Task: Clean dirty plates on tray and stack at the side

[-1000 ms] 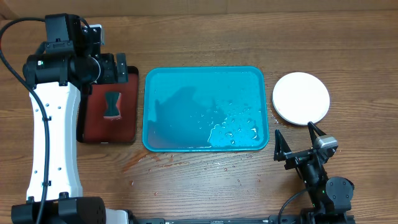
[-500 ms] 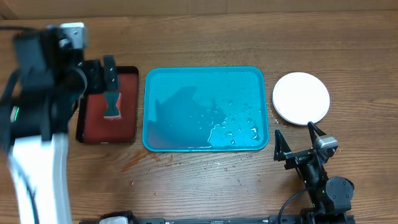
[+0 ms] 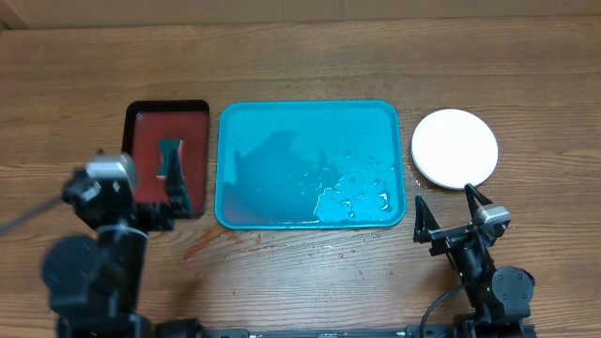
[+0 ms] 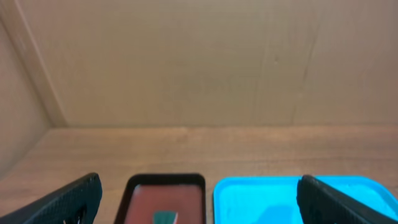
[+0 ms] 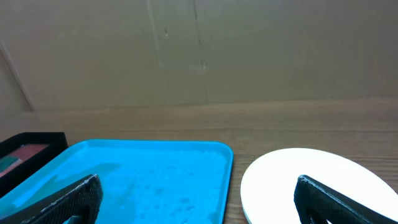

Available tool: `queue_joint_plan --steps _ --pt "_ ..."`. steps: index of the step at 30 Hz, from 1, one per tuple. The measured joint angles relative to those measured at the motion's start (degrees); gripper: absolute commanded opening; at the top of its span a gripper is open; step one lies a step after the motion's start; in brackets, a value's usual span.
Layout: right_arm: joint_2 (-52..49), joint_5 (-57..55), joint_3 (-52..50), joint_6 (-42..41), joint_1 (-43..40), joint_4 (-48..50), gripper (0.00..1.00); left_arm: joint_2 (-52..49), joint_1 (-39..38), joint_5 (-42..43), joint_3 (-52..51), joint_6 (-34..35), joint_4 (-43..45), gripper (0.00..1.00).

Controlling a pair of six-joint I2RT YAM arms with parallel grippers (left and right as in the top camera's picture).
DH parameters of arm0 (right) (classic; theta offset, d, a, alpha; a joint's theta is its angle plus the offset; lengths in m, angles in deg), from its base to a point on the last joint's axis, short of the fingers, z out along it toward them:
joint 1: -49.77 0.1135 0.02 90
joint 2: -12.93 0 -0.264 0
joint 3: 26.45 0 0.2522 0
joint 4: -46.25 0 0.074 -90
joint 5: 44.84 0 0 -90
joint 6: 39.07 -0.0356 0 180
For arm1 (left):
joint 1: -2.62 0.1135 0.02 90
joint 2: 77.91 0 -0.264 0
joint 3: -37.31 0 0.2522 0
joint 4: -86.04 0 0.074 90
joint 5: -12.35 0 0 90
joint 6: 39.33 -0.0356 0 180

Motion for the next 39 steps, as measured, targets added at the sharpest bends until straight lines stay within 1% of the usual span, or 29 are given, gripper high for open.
queue_joint_plan --steps 2,3,9,13,18,21,26,28,32,39 --pt "0.0 0.0 0.0 0.0 0.0 0.0 1.0 3.6 0.0 0.5 -5.7 0.0 3.0 1.0" --pt "0.0 0.0 0.0 0.0 0.0 0.0 1.0 5.7 0.0 0.9 -9.6 0.0 7.4 1.0" --pt "0.0 0.0 0.0 0.0 0.0 0.0 1.0 15.8 0.0 2.7 -28.0 0.0 21.0 1.0" --pt "0.0 0.0 0.0 0.0 0.0 0.0 1.0 21.5 0.0 3.5 -35.8 0.0 25.8 1.0" --pt "0.0 0.0 0.0 0.0 0.0 0.0 1.0 27.3 0.0 3.9 -41.8 0.0 26.7 1.0" --pt "0.0 0.0 0.0 0.0 0.0 0.0 1.0 29.0 0.0 3.9 -44.0 0.0 27.0 1.0" --pt "0.0 0.0 0.0 0.0 0.0 0.0 1.0 29.2 0.0 3.9 -47.1 0.0 27.0 1.0" --pt "0.0 0.0 0.0 0.0 0.0 0.0 1.0 29.2 0.0 4.1 -47.7 0.0 25.7 1.0" --pt "0.0 0.0 0.0 0.0 0.0 0.0 1.0 29.2 0.0 4.1 -48.2 0.0 23.1 1.0" --pt "0.0 0.0 0.0 0.0 0.0 0.0 1.0 29.2 0.0 4.1 -48.2 0.0 23.1 1.0"
